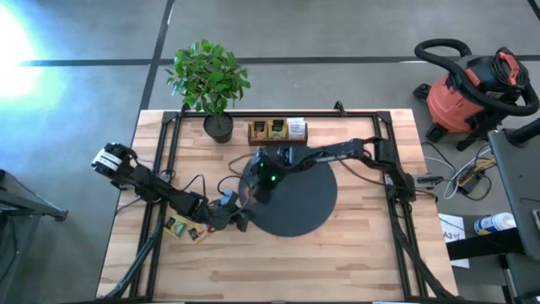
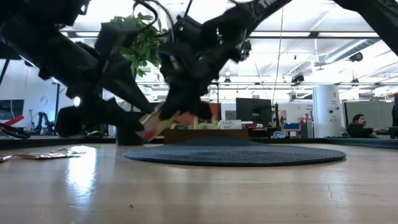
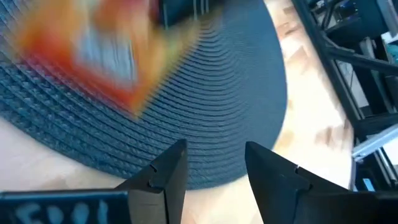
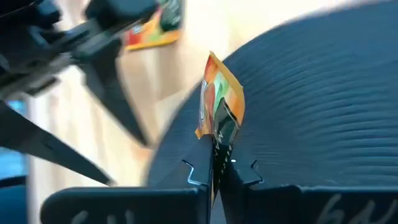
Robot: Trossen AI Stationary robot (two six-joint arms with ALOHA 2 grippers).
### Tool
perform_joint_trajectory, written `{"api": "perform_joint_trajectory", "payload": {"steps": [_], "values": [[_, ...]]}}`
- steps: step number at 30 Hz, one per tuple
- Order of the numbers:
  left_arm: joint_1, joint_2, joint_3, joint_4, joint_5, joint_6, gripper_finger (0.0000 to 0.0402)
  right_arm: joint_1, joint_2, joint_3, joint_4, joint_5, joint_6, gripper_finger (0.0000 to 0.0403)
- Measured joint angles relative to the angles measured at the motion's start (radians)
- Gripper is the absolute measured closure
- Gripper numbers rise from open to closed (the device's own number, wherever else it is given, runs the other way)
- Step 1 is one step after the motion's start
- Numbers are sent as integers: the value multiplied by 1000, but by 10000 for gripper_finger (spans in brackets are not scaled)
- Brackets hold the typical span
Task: Pick & Place Tea
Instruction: Put the bottom orange tea bag into the left slot of the wooden organizer
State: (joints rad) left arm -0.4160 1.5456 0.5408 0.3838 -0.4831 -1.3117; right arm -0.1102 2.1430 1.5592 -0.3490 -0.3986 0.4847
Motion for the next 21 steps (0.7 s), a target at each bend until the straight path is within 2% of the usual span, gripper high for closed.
{"api": "perform_joint_trajectory", "payload": {"steps": [5, 8, 11, 14, 16, 21], "values": [[-1, -72, -4, -77, -37, 13, 265, -75, -93, 72, -230, 195, -268, 394], [-1, -107, -4, -100, -77, 28, 265, -141, -126, 122, -311, 293, -396, 394], [0, -127, -4, -105, -121, 32, 265, -221, -130, 180, -324, 297, -532, 394], [0, -140, -4, -105, -160, 31, 265, -291, -119, 219, -266, 296, -701, 394], [0, -144, -4, -99, -182, 30, 265, -331, -96, 259, -256, 291, -758, 395], [4, -144, -2, -89, -214, 22, 265, -389, 40, 419, -410, 261, -859, 395]]}}
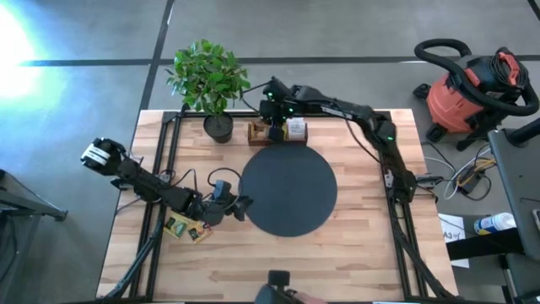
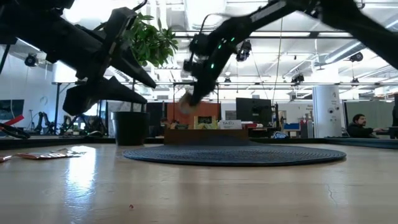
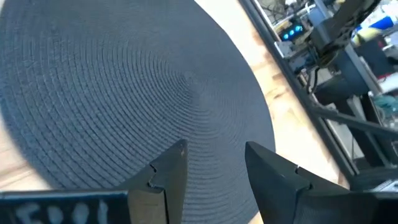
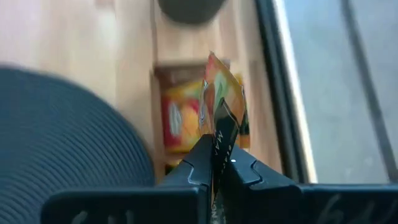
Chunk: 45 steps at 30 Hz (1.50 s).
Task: Pick & Place Tea
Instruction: Put the bottom orange tea bag into the left slot of the wooden organizer
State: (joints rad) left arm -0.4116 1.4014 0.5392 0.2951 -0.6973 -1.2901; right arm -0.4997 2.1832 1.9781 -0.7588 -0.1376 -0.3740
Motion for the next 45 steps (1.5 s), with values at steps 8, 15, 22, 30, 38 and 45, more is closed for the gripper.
{"api": "perform_joint_trajectory", "payload": {"steps": [8, 15, 22, 30, 38, 45], "values": [[4, 0, 0, 3, -19, -44, 265, -3, 212, 320, -224, -5, -118, 395], [7, 0, 0, 3, -41, -54, 265, -5, 241, 367, -272, 6, -230, 395], [12, 0, -1, 3, -68, -54, 265, -5, 242, 362, -311, 9, -240, 395], [14, 0, -3, 3, -68, -49, 265, 5, 242, 344, -307, 5, -240, 395], [14, 0, -3, 3, -68, -49, 265, 16, 242, 286, -295, 4, -231, 394], [14, 0, -3, 3, -68, -49, 265, 45, 242, 262, -201, 7, -204, 383]]}}
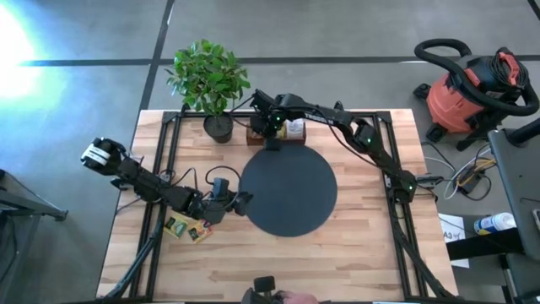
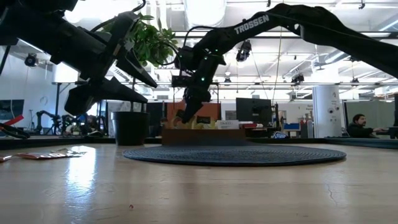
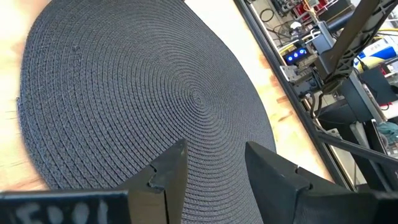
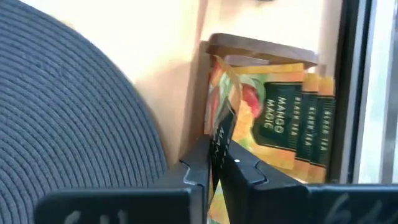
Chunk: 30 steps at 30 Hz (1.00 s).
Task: Pick & Place Tea
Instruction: Put the bottom orange tea bag into the left slot of the wooden organizer, then put the top orange tea bag into the left slot of the wooden organizer
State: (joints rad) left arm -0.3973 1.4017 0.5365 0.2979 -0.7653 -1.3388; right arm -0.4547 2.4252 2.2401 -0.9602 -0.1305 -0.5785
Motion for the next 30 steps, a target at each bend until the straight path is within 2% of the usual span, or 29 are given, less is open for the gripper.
{"api": "perform_joint_trajectory", "payload": {"steps": [9, 14, 17, 22, 25, 30], "values": [[0, 0, 0, 0, 0, 0, 265, 7, 0, -12, 17, 4, 6, 304], [0, 0, 0, 0, 0, 0, 265, 8, 0, 1, 86, 123, 53, 259], [0, 0, 0, 0, 3, 0, 265, 7, -1, 20, 108, 189, 74, 244], [0, 0, 0, -9, 67, 24, 265, 7, -10, 53, 98, 204, 139, 239], [0, -16, 0, -97, 158, -2, 265, 7, -18, 81, 41, 137, 181, 242], [-1, -69, 0, -352, 294, -185, 265, 9, -23, 91, -83, -107, 274, 248]]}}
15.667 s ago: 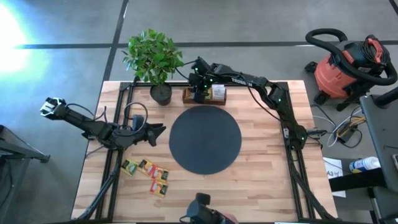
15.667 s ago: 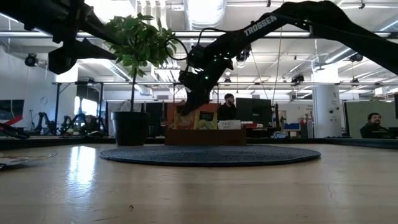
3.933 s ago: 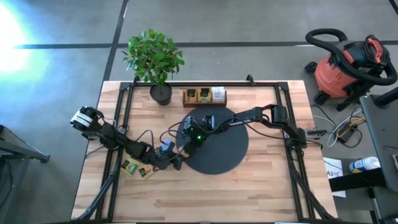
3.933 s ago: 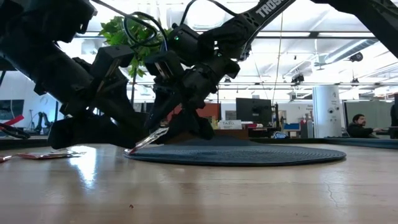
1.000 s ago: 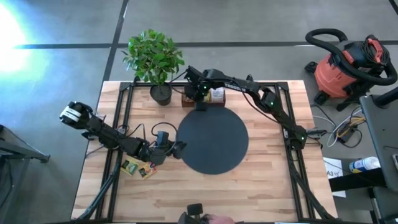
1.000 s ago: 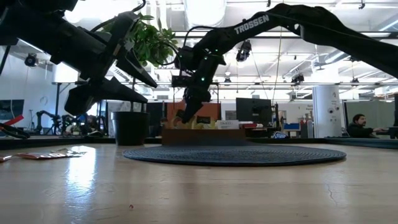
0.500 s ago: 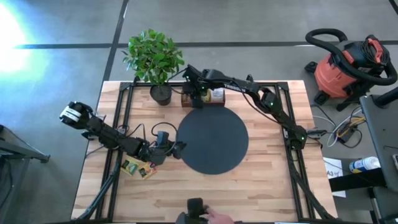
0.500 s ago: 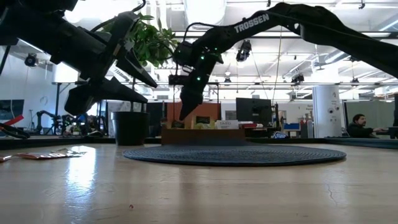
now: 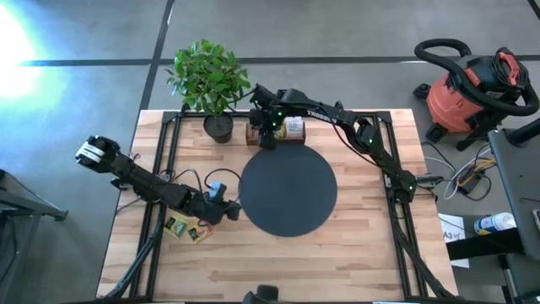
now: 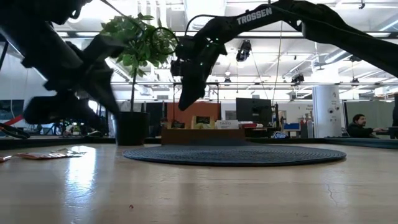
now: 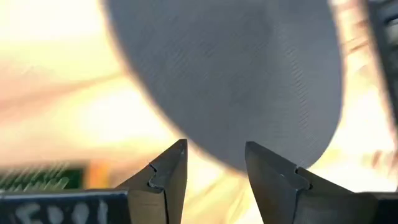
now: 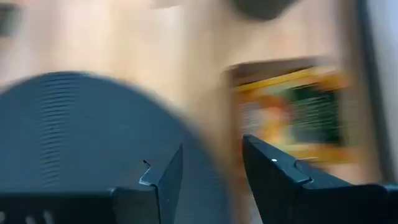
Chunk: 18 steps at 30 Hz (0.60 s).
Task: Pick & Place Tea
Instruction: Put the top orange tea bag into the left slot of the wooden organizer
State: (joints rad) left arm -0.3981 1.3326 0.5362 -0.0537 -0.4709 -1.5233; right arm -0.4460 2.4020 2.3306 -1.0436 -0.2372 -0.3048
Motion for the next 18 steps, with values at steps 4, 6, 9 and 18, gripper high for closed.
{"api": "perform_joint_trajectory", "payload": {"steps": [4, 6, 9, 18], "values": [[-13, -49, 0, -89, 121, -43, 265, 18, 0, -10, -62, -178, 60, 248], [-25, -60, 0, -102, 146, -41, 265, 38, 0, -18, -74, -227, 70, 248], [-48, -60, 0, -112, 204, -27, 265, 83, 0, -28, -77, -244, 75, 248], [-271, -78, 0, -207, 174, -156, 265, 222, 2, -106, 114, -344, 227, 249]]}}
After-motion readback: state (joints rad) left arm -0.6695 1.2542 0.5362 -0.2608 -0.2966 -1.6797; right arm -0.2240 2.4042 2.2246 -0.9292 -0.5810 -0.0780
